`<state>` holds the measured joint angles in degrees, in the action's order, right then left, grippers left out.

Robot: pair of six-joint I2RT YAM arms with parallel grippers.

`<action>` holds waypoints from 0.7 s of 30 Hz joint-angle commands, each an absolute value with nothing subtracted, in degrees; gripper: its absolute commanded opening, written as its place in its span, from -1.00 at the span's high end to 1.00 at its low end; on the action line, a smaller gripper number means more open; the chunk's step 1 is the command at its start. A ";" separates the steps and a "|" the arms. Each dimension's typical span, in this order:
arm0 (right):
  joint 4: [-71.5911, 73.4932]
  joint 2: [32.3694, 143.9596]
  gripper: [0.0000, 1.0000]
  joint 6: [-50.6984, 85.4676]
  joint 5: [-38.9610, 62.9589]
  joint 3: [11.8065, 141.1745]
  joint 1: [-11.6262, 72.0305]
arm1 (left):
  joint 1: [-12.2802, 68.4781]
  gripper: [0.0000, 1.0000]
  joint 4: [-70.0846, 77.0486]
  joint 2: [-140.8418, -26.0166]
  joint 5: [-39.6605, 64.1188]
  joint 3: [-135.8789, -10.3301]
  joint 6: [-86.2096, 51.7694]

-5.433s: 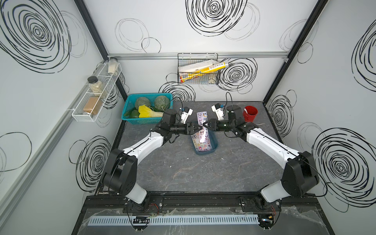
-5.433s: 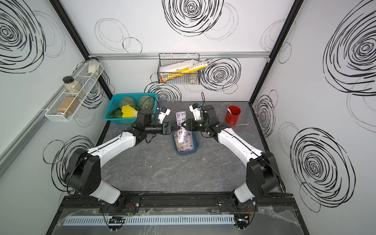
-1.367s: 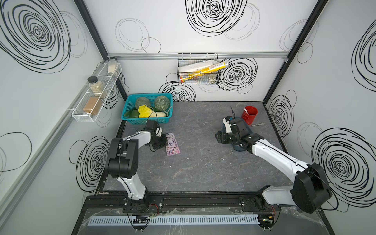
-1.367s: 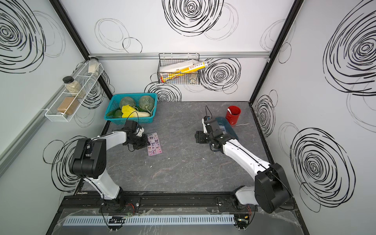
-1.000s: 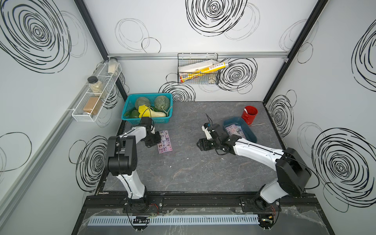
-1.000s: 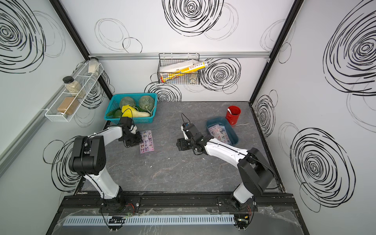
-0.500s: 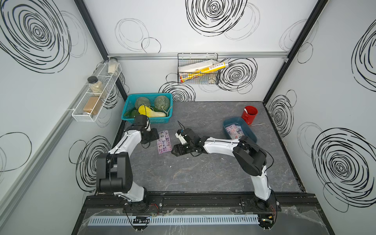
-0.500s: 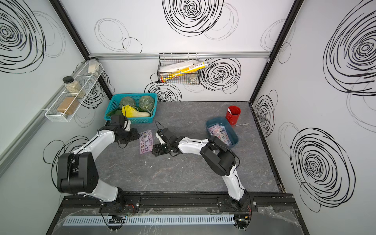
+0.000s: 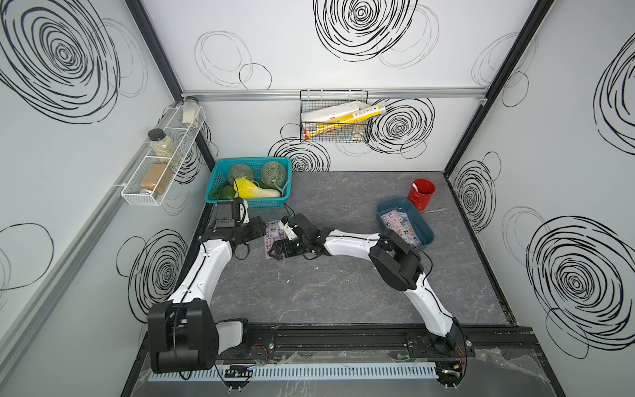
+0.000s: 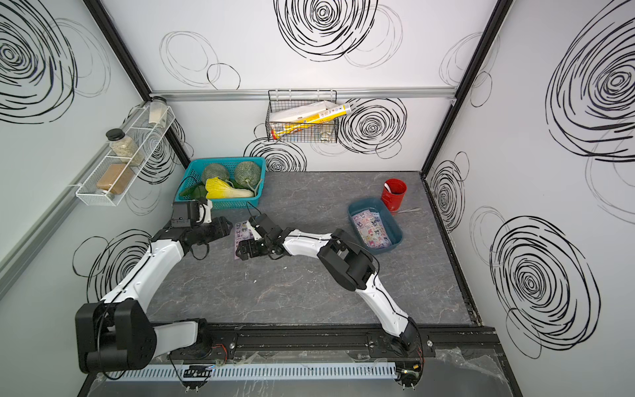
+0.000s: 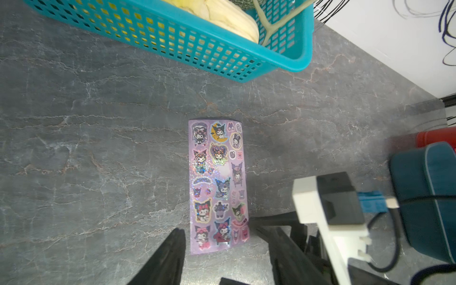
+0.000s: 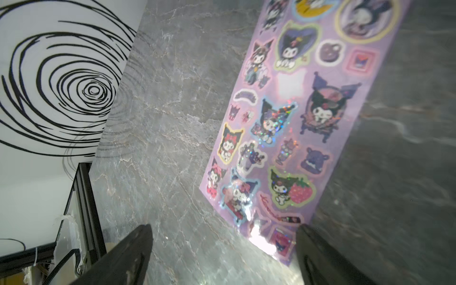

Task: Take the stickers out of the storage box
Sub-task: Place the sticker at the center of the board.

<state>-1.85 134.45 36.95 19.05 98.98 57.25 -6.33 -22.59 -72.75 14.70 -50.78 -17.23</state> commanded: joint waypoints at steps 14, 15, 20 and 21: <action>-6.72 129.19 -0.91 34.38 13.42 96.79 58.80 | -11.25 -0.19 -18.20 -71.47 23.71 -49.99 -17.76; -7.23 126.99 -0.91 33.84 12.50 95.51 58.71 | -11.25 -0.19 -18.03 -71.28 24.14 -49.92 -17.78; -10.24 114.84 -0.93 31.92 5.75 86.66 56.44 | -11.16 -0.18 -17.31 -71.21 27.58 -49.44 -17.62; -10.44 111.43 -0.93 31.78 4.55 83.99 55.39 | -11.08 -0.18 -17.20 -71.15 28.23 -49.28 -17.61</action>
